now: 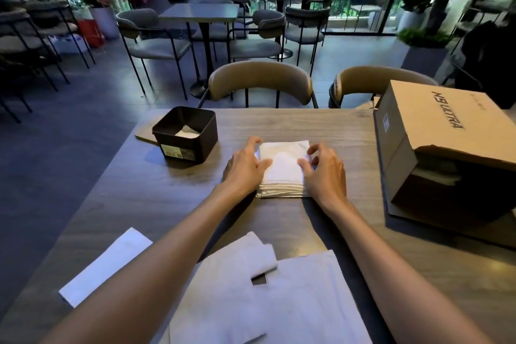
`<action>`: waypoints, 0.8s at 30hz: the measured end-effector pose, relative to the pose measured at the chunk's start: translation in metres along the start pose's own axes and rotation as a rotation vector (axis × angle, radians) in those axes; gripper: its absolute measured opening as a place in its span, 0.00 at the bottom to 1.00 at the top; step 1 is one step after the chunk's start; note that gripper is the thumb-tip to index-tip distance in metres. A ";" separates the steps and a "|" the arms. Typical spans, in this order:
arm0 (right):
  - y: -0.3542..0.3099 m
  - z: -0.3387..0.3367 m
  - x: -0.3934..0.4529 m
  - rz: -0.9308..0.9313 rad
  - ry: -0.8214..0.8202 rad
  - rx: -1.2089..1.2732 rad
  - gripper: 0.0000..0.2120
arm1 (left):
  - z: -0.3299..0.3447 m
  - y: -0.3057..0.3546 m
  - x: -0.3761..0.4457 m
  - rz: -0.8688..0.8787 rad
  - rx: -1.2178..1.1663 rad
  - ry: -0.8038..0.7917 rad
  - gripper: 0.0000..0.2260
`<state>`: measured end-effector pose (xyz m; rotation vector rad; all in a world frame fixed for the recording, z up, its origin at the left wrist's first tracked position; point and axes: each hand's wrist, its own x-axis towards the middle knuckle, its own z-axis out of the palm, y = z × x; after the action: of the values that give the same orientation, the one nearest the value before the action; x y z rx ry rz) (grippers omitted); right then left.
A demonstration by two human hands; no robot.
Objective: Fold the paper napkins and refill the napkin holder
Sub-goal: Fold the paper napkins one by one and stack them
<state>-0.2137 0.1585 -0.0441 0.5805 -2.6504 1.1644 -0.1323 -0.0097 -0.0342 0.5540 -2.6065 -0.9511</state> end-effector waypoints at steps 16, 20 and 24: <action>-0.087 0.002 -0.058 -0.337 -0.005 0.023 0.10 | -0.088 -0.023 -0.099 0.046 0.076 -0.670 0.16; -0.108 0.004 -0.082 -0.494 -0.220 0.059 0.08 | -0.094 -0.029 -0.117 0.092 0.206 -0.683 0.12; -0.101 -0.006 -0.110 -0.521 -0.511 0.065 0.10 | -0.100 -0.043 -0.130 0.119 0.072 -0.557 0.06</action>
<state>-0.0715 0.1314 -0.0079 1.6507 -2.5670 1.0390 0.0339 -0.0348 -0.0095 0.1552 -3.1264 -1.1002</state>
